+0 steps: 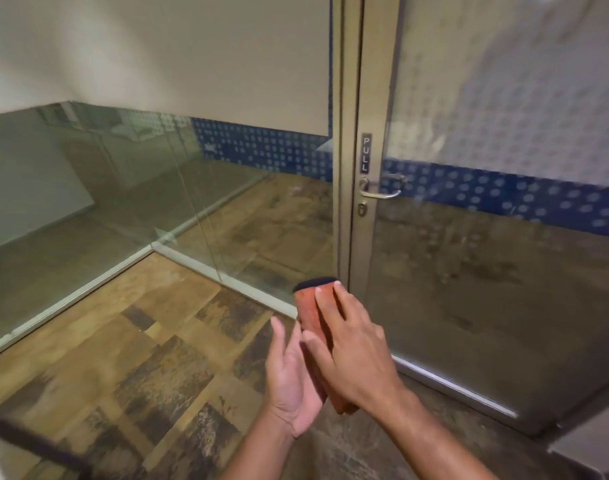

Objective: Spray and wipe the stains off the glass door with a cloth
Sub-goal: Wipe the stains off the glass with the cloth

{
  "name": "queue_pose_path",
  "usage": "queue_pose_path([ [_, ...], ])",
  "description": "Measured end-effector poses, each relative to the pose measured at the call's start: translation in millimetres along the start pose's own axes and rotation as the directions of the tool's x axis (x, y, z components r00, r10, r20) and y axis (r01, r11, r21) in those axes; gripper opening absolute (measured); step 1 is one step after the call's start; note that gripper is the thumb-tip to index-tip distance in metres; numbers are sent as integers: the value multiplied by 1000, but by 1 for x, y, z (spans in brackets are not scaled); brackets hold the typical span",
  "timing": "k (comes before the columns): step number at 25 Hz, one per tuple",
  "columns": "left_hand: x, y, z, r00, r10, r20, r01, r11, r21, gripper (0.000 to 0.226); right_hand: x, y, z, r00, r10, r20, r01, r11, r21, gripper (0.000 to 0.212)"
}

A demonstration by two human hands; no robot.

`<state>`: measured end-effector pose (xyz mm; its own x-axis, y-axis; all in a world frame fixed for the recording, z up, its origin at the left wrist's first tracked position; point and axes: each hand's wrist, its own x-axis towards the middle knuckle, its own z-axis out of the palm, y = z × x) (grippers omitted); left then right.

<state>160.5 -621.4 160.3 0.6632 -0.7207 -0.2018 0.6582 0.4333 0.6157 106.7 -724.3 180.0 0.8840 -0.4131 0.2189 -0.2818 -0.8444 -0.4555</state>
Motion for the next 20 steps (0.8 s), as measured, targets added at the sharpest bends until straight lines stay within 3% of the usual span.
queue_pose_path([
  [2, 32, -2, 15, 985, -44, 165, 52, 998, -43, 96, 21, 24, 1, 998, 67, 13, -67, 997, -29, 76],
  [5, 87, 5, 37, 942, -124, 311, 131, 991, -1, 104, 60, 58, -9, 989, 141, -47, -137, 988, 77, 82],
  [7, 126, 13, 55, 908, -191, 373, 169, 981, 90, 104, 92, 79, -19, 974, 194, -118, -169, 967, 191, 86],
  [9, 167, 26, 76, 849, -272, 454, 203, 960, 196, 103, 128, 98, -34, 938, 286, -197, -184, 890, 418, 80],
  [12, 233, 56, 108, 777, -377, 505, 151, 889, 432, 97, 179, 122, -66, 823, 492, -285, -108, 627, 771, 48],
  [14, 270, 77, 129, 814, -361, 456, -1, 783, 622, 96, 208, 132, -94, 770, 607, -198, -40, 355, 934, 36],
  [17, 325, 96, 167, 886, -132, 445, -290, 592, 752, 91, 241, 148, -121, 745, 662, -81, 101, 8, 995, 28],
  [20, 365, 99, 210, 812, 128, 569, -569, 391, 724, 80, 258, 165, -147, 718, 696, -8, 210, -206, 956, 34],
])
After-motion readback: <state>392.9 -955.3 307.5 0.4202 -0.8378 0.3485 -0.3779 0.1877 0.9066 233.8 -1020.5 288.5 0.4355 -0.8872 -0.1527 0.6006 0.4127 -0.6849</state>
